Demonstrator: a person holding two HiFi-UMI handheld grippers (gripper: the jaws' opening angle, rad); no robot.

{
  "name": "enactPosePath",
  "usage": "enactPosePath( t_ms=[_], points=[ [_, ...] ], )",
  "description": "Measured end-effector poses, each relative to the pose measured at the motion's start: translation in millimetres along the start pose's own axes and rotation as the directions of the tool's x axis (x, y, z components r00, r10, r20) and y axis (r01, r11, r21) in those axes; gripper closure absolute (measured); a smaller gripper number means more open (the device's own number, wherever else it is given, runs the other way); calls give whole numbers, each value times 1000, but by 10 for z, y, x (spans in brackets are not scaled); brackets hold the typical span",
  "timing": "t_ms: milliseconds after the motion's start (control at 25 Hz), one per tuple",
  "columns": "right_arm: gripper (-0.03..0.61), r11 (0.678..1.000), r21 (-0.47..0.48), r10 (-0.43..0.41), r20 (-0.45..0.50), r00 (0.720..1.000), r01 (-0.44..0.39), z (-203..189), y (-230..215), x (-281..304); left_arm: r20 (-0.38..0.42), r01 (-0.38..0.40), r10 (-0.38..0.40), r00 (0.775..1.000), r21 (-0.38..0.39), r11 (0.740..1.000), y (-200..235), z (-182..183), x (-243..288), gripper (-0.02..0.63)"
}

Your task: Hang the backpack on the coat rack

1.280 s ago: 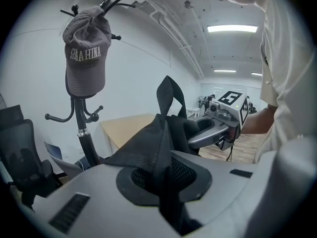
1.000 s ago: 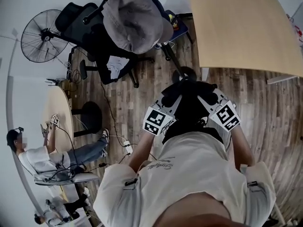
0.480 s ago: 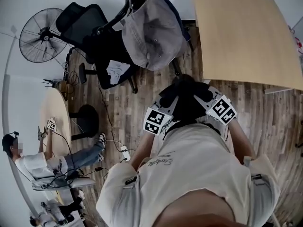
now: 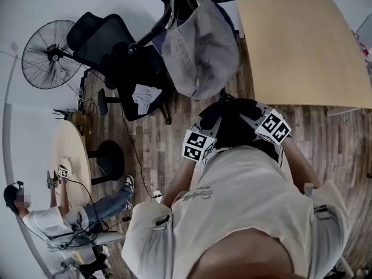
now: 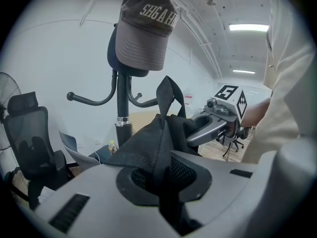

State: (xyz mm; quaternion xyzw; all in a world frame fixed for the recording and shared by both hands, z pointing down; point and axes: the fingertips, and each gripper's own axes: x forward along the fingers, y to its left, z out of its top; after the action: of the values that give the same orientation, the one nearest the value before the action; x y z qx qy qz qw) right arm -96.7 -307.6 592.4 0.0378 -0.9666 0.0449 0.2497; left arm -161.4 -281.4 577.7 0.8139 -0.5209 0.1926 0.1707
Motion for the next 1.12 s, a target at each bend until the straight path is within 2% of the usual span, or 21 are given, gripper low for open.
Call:
enactPosePath(
  t_ms=[400, 880, 1120],
  points=[
    [546, 998, 67, 23, -57, 998, -20, -264, -139, 204, -29, -10, 10, 1000, 2, 1000, 145, -232, 246, 569],
    [541, 991, 111, 89, -95, 991, -78, -298, -348, 391, -58, -63, 62, 996, -13, 998, 368, -263, 402, 566],
    [517, 991, 122, 75, -96, 993, -63, -312, -442, 471, -56, -76, 74, 996, -33, 997, 439, -272, 449, 561]
  ],
)
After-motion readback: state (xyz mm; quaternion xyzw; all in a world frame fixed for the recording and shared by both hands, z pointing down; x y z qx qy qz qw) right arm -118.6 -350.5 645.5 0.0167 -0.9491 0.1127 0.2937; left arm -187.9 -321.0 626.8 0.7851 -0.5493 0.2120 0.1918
